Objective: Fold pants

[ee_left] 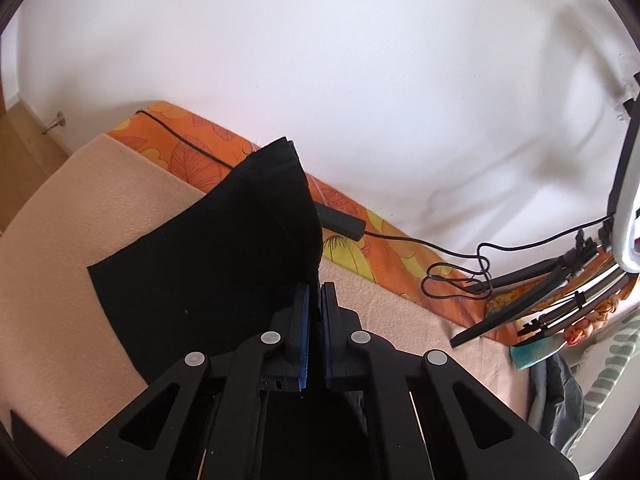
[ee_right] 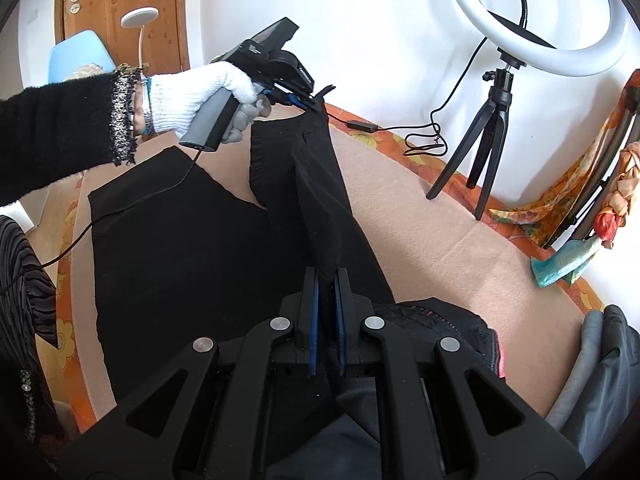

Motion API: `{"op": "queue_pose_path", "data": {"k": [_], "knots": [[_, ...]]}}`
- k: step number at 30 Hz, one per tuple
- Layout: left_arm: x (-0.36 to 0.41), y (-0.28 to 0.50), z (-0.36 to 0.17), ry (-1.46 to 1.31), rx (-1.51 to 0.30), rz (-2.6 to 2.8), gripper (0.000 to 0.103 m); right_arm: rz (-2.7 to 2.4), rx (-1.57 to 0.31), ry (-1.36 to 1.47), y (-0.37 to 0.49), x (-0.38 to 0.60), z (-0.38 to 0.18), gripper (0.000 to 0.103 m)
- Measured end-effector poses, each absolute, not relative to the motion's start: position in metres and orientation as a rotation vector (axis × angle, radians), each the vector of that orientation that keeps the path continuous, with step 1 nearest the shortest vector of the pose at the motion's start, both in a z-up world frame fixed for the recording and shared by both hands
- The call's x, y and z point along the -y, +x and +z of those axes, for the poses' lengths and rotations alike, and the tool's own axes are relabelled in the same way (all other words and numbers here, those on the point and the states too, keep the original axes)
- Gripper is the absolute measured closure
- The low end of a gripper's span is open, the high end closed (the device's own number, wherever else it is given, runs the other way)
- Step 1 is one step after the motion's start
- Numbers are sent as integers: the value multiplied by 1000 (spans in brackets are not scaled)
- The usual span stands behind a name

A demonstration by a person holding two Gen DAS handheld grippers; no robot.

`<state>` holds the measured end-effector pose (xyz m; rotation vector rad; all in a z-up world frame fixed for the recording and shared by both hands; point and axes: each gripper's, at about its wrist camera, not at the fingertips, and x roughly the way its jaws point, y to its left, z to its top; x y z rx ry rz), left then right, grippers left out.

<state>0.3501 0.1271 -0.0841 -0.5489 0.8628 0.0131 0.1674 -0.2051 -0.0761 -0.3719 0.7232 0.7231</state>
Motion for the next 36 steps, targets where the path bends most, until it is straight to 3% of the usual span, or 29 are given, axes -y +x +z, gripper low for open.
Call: {"op": "queue_pose_path", "data": {"k": [5,10,12,13,14,20,23,25,27,28,36], "knots": [[-138,314,-56,-485,-805,0,101,682,-700,-369,160,212,-60,95],[-141,299,-63,-567,-836,3,99,669,-703,-387,146,208,-57,95],[-139,300,-62,-622,-857,-23,81,679,-713,-392,140,203,-60,95],[-133,303,-63,-626,-872,-14,53,681,-715,-400,135,201,-62,95],[-127,305,-64,-617,-884,1,41,685,-717,-405,131,198,-64,95],[-117,319,-82,-524,-969,66,39,700,-727,-395,125,195,-70,95],[-129,319,-99,-552,-961,58,42,696,-723,-386,129,197,-69,95],[-142,321,-112,-614,-960,75,62,697,-722,-390,130,197,-69,95],[-155,321,-124,-691,-950,91,97,694,-722,-396,130,197,-71,95],[-158,320,-126,-708,-932,82,100,692,-721,-396,130,198,-71,95],[-154,294,-81,-602,-810,44,101,646,-695,-404,131,202,-63,95]]}}
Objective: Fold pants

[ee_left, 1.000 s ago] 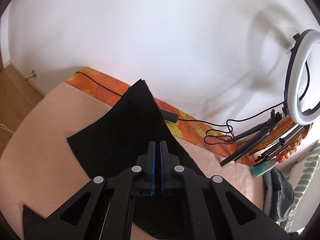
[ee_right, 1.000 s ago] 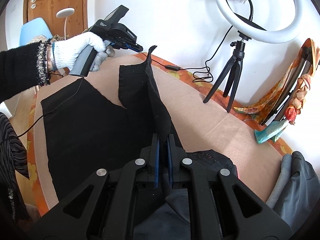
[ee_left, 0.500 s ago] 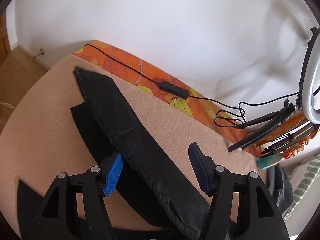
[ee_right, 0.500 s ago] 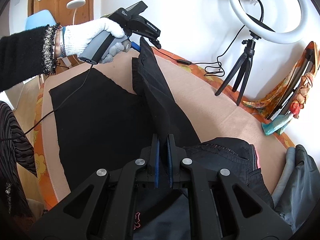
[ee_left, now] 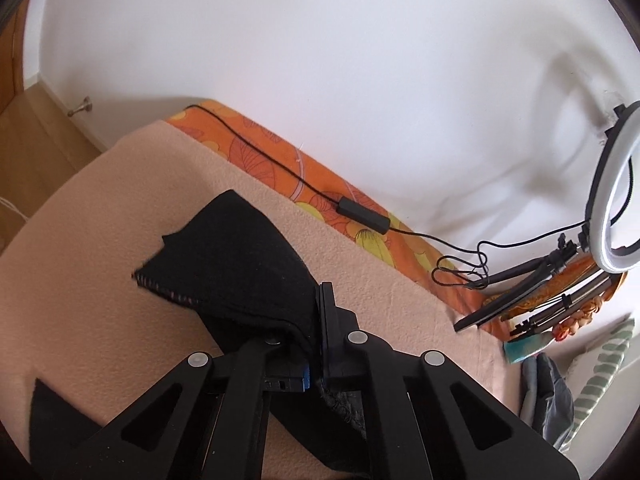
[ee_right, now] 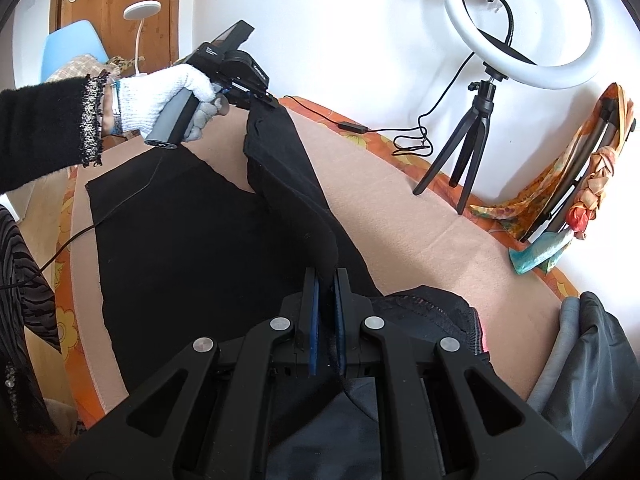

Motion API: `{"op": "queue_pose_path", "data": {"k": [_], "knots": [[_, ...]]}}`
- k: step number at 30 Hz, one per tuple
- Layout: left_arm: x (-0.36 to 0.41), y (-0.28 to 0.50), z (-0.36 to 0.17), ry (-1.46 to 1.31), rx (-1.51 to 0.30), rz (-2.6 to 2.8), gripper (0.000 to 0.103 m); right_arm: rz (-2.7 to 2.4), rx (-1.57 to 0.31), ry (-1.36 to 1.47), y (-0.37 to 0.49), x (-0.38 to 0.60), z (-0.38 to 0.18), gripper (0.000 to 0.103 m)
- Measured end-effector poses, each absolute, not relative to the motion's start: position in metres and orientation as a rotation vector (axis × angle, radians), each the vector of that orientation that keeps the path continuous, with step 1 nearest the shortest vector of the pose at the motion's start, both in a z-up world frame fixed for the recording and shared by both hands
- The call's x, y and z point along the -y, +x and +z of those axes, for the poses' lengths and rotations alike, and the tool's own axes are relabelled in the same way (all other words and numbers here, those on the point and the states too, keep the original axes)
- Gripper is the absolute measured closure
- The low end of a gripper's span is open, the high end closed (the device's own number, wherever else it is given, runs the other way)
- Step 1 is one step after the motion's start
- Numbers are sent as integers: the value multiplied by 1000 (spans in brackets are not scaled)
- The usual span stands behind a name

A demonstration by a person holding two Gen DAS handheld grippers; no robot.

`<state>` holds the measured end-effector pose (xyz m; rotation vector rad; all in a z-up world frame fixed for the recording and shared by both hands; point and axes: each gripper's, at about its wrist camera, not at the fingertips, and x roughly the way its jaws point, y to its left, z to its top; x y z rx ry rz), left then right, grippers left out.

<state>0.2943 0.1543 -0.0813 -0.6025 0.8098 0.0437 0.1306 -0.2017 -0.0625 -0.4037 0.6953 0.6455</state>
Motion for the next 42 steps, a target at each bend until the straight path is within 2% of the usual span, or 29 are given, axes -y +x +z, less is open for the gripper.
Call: {"op": "queue_pose_path", "data": {"k": [7,15,23,31,32,35,40,41,42], "knots": [[-157,236,-39,-512,-728,54,101,612,-645,-396,111,212,-45,95],[-155,149,-27,-483,-660,92,101,636,-638,-442,68,215,-39,95],[-158,64,-87,-569,-692,150,101,651,-698,-477,32,212,-62,95],[-162,41,-143,-698,-726,147,101,618,-737,-519,16,202,-87,95],[-164,40,-145,-711,-723,154,96,614,-742,-521,14,202,-90,95],[-176,38,-150,-776,-709,203,70,603,-754,-542,11,201,-97,95],[-197,35,-153,-816,-668,256,70,586,-763,-555,9,199,-106,95],[-199,36,-152,-804,-660,267,73,582,-769,-552,9,199,-107,95],[-202,36,-153,-797,-653,281,81,580,-769,-554,9,199,-107,95]]}}
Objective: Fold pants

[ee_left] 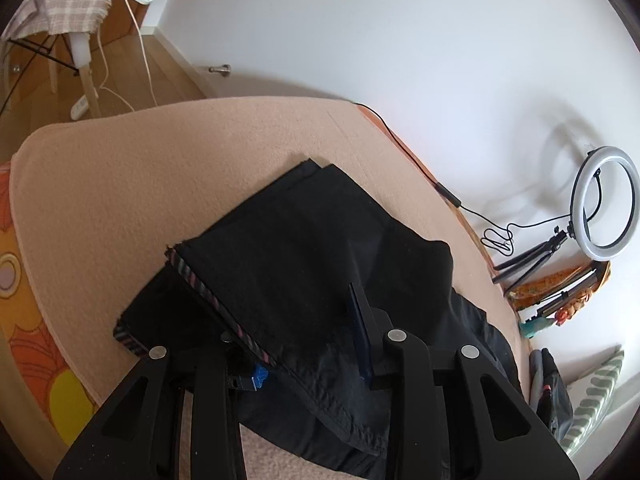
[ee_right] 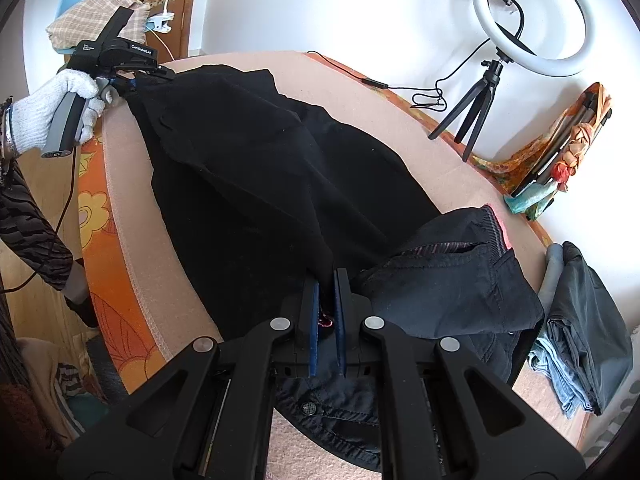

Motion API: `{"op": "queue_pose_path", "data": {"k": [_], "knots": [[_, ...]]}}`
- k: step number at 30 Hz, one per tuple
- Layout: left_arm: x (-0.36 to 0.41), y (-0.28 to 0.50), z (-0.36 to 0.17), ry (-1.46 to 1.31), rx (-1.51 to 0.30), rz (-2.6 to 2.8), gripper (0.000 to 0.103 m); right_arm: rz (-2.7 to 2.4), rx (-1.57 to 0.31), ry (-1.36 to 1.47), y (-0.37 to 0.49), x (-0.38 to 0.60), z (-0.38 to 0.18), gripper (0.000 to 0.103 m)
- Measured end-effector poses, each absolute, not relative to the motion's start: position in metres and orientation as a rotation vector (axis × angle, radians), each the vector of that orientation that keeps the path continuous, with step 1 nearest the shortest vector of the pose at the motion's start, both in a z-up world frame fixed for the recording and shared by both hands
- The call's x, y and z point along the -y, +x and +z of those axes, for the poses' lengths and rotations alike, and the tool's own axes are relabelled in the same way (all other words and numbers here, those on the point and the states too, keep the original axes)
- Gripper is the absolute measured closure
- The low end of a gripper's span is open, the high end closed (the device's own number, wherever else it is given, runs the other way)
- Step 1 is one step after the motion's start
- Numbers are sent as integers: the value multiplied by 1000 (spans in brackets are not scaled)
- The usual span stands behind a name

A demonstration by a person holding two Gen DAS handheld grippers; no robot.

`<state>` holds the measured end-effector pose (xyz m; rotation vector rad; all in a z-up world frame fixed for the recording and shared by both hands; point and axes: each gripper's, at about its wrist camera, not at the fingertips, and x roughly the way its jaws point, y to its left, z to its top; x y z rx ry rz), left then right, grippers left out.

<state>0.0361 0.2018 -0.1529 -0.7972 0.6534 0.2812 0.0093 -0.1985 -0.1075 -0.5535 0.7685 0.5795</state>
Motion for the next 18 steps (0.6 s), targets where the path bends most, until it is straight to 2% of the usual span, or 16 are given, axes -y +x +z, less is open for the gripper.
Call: {"op": "queue_pose_path", "data": {"k": [2,3,9,11,16,18], "knots": [[-206,36,-155,-799,-641,278,99,573,-758,-567,9,197,-107,95],[-207,35,-155,-793,-635,288,99,570,-752,-572,9,196,-107,95],[-211,18,-153,-752,-622,337,100,569,-734,-571,12,191,-101,95],[-212,21,-157,-728,-666,327,100,572,-737,-578,13,188,-100,95],[-216,26,-153,-695,-726,319,93,569,-772,-588,14,189,-107,95],[-217,25,-147,-663,-740,336,87,569,-784,-583,12,191,-109,95]]}}
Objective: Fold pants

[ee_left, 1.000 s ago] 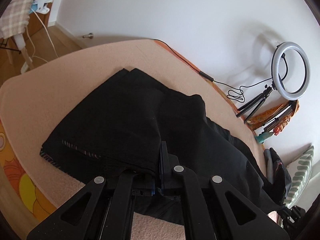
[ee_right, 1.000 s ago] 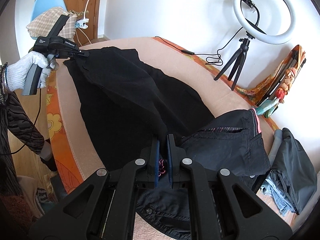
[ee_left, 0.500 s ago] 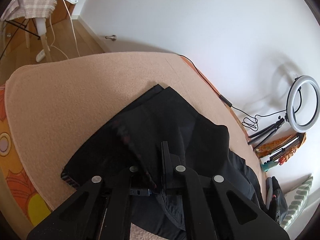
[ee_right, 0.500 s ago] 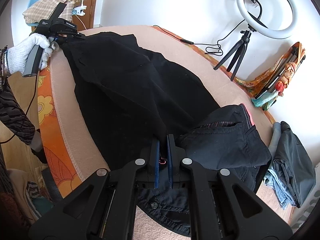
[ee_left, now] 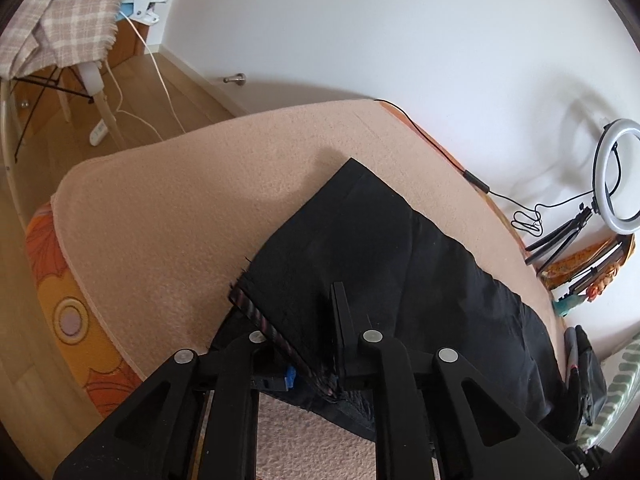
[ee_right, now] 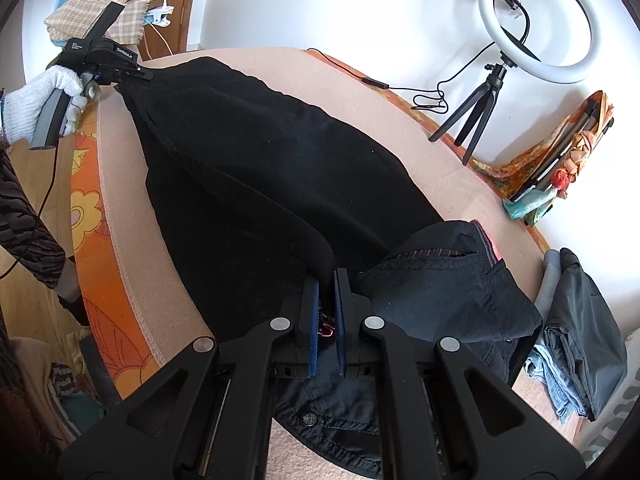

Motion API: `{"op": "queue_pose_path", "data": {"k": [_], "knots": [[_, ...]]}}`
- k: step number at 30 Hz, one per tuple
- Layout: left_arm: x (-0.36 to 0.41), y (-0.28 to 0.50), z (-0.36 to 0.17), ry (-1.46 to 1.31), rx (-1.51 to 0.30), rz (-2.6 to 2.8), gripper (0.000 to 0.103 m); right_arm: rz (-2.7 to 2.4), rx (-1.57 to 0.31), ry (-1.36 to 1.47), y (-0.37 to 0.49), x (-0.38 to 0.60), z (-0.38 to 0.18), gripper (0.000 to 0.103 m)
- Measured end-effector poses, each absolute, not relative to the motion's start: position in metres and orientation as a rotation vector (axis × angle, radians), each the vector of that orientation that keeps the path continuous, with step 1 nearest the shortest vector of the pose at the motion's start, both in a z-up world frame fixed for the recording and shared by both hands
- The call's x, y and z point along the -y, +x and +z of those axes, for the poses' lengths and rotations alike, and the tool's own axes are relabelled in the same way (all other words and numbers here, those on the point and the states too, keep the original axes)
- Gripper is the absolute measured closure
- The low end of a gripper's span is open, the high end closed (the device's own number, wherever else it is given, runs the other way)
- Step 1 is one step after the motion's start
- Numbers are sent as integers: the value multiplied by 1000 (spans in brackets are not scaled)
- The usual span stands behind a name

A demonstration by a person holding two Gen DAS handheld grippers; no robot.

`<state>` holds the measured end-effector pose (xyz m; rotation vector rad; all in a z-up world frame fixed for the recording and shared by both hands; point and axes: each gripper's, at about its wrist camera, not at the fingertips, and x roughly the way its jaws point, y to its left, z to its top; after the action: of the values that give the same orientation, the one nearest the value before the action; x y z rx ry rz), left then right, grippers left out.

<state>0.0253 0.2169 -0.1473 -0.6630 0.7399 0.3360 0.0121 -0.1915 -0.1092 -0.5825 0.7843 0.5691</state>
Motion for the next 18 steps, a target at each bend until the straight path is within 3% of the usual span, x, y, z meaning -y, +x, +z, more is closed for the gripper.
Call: {"op": "queue_pose_path", "data": {"k": [2,10,15,18], "knots": [[-221,21,-142,-649,-747,366,78,568,-804,-561,11,194,-112,95],[-229,-6,-110,-670,-668,396,74,579,-851,-467,13,201,-117,90],[-193,8,-88,-652,-678,205,51,607,-867,-391,9,210,-112,83],[-156,29,-79,-610,-718,53,51,615,-867,-300,5,220,-102,77]]}}
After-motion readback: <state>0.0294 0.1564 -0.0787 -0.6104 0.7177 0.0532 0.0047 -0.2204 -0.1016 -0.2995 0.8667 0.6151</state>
